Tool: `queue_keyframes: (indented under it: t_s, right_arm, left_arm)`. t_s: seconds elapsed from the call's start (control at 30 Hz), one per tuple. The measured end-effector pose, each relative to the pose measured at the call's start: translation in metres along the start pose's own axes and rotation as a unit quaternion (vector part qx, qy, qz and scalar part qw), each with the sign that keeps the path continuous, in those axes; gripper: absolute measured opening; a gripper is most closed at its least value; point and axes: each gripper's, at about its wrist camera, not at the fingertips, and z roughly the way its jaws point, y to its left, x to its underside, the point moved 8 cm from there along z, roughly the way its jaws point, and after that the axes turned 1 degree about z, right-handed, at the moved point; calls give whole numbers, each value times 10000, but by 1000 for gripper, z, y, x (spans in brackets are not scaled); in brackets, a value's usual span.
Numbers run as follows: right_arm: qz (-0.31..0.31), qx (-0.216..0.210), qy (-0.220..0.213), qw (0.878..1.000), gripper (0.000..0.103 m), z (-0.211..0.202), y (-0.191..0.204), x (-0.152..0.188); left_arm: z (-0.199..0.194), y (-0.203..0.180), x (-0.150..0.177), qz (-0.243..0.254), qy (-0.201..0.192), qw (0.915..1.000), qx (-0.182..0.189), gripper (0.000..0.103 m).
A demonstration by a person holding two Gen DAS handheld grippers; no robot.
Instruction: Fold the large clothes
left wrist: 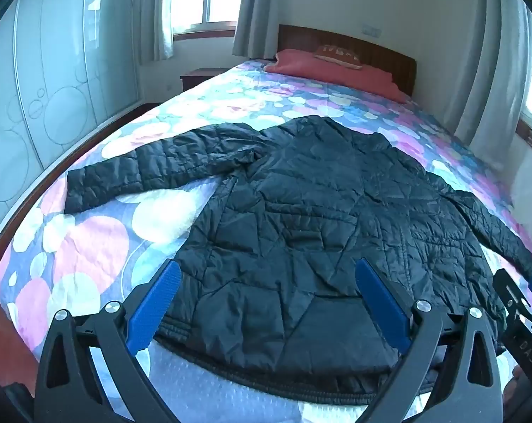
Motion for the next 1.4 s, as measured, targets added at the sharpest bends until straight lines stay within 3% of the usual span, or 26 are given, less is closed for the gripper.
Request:
queue_keyframes:
  t_s: [0.07, 0.1, 0.43, 1.4]
  right_arm:
    - [9, -3, -3, 10000, 101, 0, 0, 0]
    - [6, 6, 4, 10000, 101, 0, 0, 0]
    - [38, -41, 54, 10000, 101, 2, -1, -1]
    - [106, 104, -105, 9998, 101, -42, -9, -12]
  left_arm:
    - [2, 1, 0, -17, 35, 10000, 12, 99]
    - [-5, -1, -2, 117, -152, 9998, -95, 99]
    - [-13, 2, -2, 47, -122, 9999, -83, 99]
    - [-42, 2, -13, 159, -412, 9990, 8, 99]
